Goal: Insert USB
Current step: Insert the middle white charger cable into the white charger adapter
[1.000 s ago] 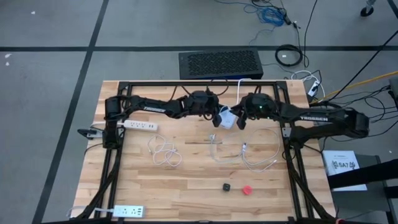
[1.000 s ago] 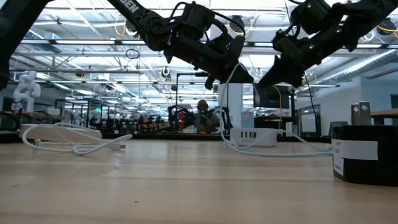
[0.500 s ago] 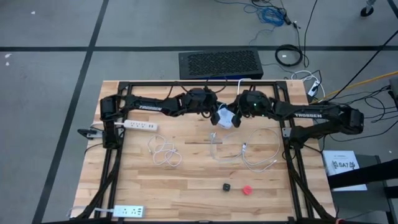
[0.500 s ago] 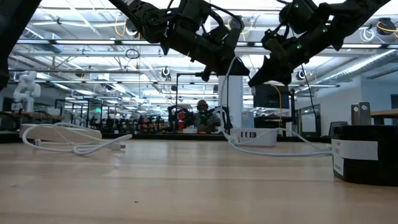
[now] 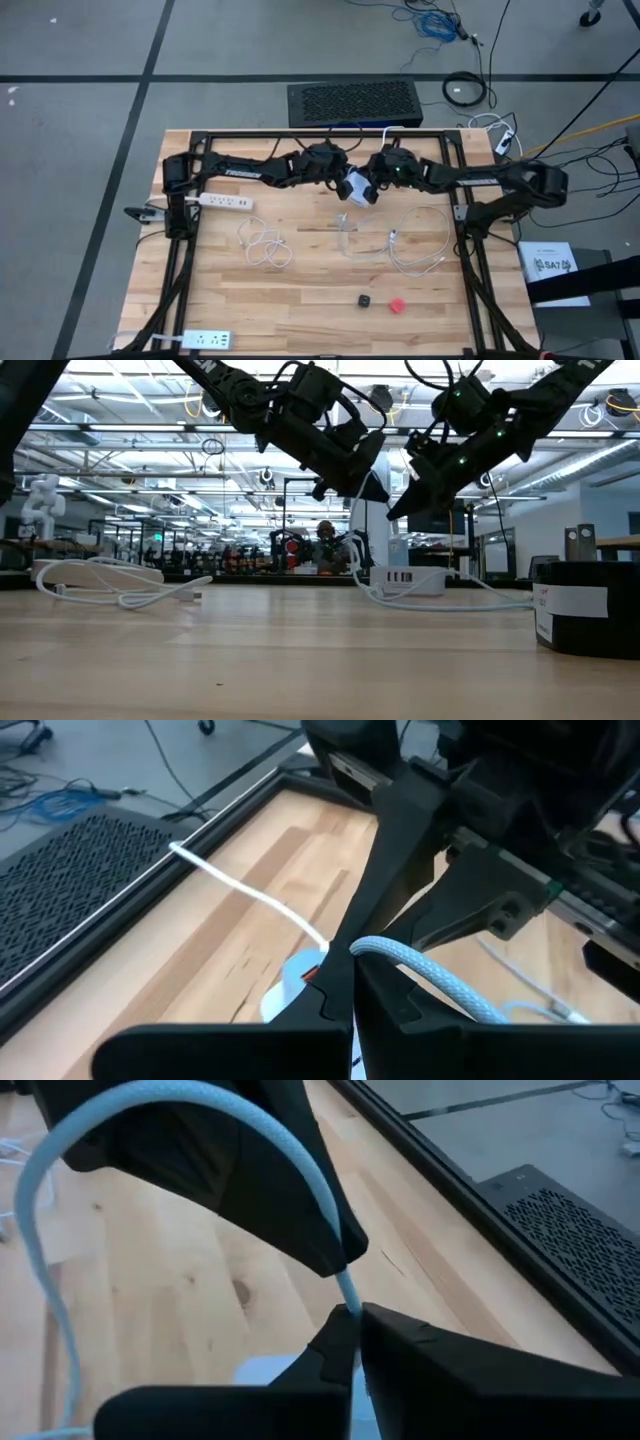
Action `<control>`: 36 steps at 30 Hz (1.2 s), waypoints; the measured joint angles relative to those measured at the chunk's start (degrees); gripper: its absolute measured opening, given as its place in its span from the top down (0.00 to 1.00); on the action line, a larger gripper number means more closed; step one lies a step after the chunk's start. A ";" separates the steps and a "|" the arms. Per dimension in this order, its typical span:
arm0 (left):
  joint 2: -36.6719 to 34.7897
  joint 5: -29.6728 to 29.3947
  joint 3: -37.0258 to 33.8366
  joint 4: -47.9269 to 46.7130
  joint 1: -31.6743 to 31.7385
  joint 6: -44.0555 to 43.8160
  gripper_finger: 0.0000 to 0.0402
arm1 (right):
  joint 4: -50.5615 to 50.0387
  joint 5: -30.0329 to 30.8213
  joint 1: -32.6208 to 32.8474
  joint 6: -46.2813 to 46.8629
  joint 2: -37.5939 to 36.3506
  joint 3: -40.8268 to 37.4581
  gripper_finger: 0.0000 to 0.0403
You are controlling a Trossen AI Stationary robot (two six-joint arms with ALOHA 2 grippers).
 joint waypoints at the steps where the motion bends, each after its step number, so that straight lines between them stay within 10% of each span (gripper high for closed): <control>1: 0.17 -0.48 0.00 -0.09 -0.01 0.06 1.00 | 0.06 0.03 -0.19 -0.46 0.57 -0.02 1.00; 36: 0.41 -2.26 0.11 0.09 -0.07 0.07 1.00 | 1.24 2.72 -0.60 -8.39 1.87 -0.74 1.00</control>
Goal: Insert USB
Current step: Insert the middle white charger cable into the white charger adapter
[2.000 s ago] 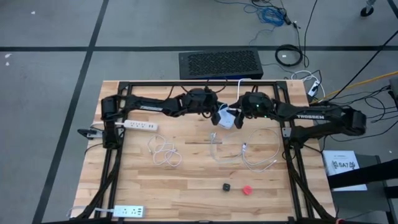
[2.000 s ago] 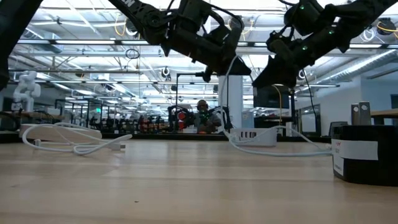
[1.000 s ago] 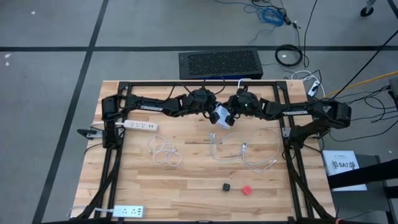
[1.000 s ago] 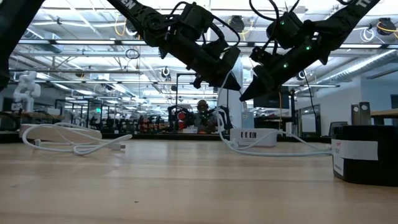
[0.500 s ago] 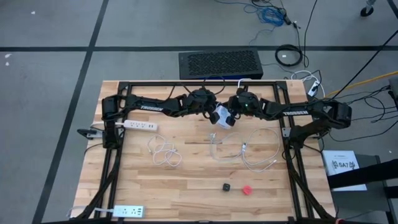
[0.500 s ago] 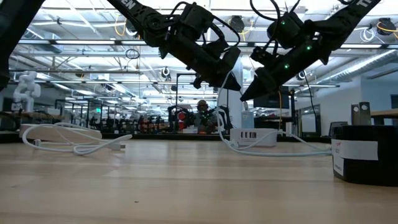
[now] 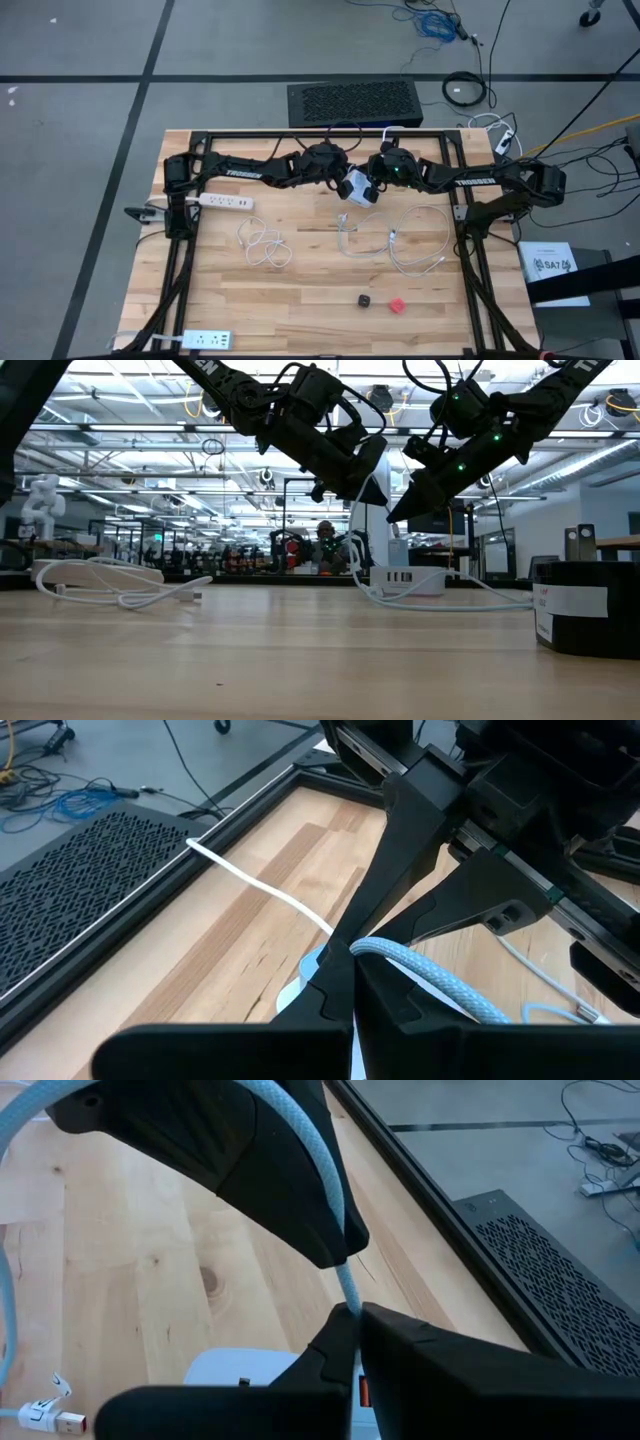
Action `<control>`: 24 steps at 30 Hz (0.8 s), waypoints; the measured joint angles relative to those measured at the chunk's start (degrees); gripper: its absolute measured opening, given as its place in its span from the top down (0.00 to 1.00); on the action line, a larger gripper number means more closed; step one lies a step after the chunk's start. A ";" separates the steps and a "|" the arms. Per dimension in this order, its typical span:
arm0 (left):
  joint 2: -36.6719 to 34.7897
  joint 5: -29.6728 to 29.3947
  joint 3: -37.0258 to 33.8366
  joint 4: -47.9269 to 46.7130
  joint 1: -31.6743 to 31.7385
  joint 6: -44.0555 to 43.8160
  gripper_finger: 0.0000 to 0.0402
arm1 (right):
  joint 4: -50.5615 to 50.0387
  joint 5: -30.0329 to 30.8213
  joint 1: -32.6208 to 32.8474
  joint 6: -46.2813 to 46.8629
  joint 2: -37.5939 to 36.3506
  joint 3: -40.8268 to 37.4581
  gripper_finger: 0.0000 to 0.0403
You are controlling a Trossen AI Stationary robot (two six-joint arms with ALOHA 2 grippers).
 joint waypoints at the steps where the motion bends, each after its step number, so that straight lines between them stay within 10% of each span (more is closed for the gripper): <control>1: 0.00 0.00 0.00 0.00 0.00 -0.01 1.00 | -0.02 0.00 0.00 0.00 0.00 0.00 1.00; 24: 0.00 -0.04 0.02 -0.24 -0.13 -0.06 1.00 | -0.02 0.00 0.04 1.25 0.07 -0.02 1.00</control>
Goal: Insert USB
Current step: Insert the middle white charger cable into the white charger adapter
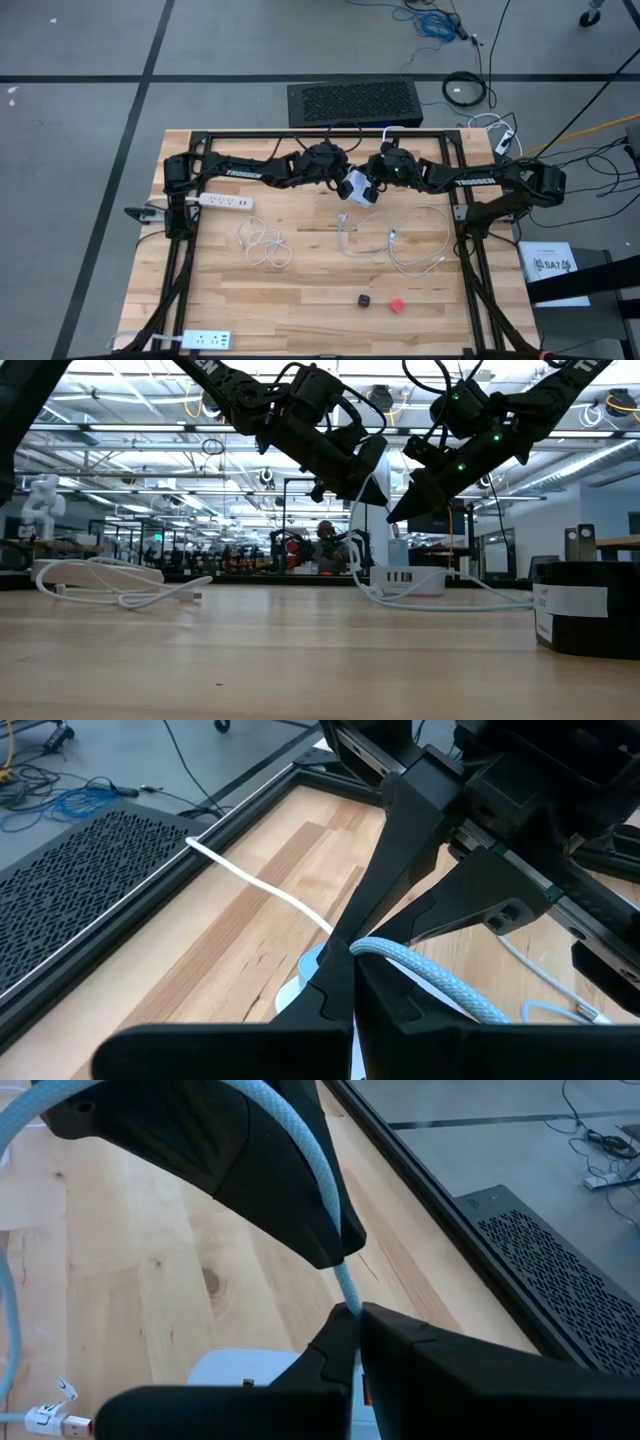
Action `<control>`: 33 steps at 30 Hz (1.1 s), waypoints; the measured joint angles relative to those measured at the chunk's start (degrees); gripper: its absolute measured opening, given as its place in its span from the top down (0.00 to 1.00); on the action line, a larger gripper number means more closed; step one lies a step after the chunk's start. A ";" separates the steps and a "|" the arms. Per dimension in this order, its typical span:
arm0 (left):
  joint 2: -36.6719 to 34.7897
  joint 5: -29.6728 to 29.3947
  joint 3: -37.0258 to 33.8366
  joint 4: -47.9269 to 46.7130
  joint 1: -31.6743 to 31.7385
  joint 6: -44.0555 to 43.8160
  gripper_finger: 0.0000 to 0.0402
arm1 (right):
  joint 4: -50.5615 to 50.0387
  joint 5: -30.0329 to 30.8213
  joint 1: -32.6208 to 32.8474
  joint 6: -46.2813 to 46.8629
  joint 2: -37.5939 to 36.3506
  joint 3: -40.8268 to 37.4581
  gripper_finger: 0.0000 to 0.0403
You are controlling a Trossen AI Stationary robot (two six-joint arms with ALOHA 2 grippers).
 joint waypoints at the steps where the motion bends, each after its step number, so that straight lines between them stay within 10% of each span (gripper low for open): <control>1: 0.00 0.00 0.01 -0.02 0.00 0.00 1.00 | 0.00 0.00 0.01 0.18 0.00 0.00 1.00; 33: 0.00 0.04 0.07 0.00 -0.04 0.00 1.00 | 6.84 0.32 0.76 -1.97 0.02 -3.40 1.00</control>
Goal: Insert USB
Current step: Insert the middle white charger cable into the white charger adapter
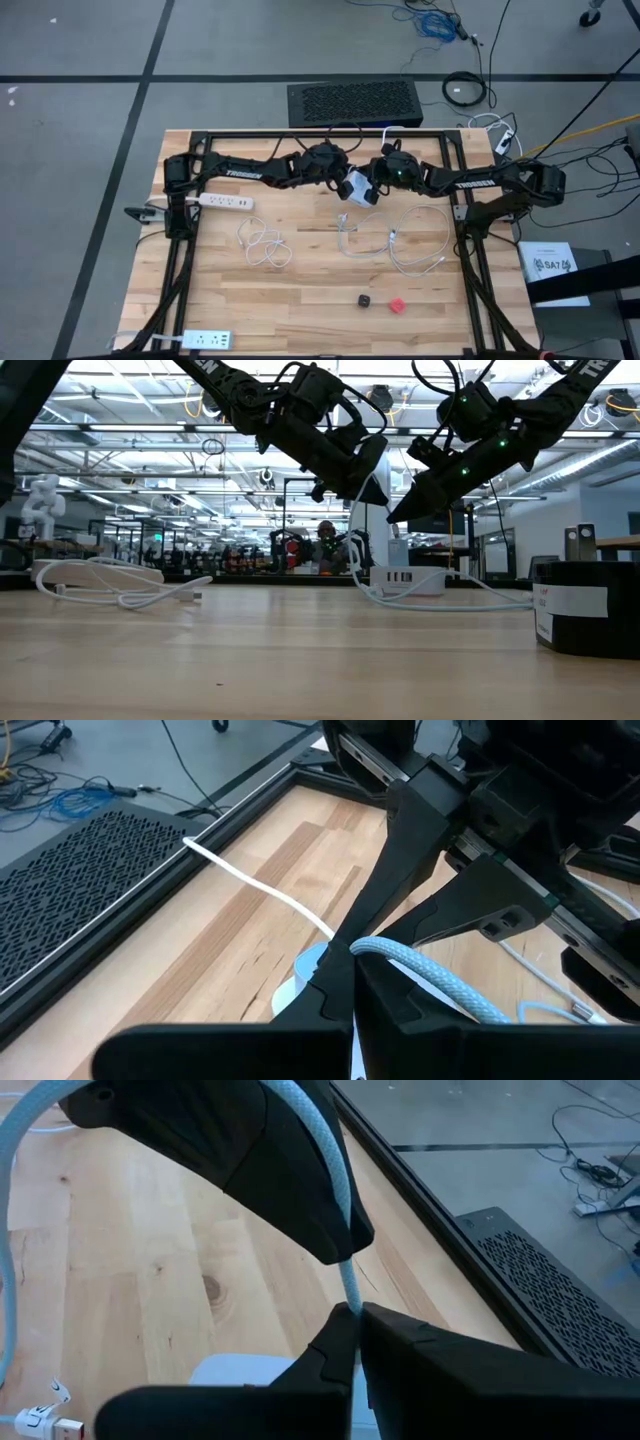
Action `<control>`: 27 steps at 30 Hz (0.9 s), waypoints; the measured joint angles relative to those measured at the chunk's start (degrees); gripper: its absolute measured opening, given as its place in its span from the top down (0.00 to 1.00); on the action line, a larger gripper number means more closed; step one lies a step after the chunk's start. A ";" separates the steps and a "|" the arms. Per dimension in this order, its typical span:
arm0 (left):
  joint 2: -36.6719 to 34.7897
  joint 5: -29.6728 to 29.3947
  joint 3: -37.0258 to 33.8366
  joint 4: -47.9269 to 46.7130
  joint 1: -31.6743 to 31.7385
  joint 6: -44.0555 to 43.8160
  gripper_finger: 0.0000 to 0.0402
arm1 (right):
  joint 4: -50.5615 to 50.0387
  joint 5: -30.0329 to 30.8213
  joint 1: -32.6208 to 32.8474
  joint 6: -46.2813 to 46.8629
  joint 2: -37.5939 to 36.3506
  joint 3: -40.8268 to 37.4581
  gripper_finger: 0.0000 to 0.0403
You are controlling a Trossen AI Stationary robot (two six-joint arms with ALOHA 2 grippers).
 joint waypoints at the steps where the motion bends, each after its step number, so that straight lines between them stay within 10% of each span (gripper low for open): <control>1: 0.00 0.00 0.00 0.00 0.00 0.00 1.00 | 0.00 -0.01 0.00 0.00 0.00 -0.01 1.00; 27: 0.00 0.17 0.00 -0.39 0.00 0.04 1.00 | 2.61 -0.40 -0.02 0.32 1.70 -1.39 1.00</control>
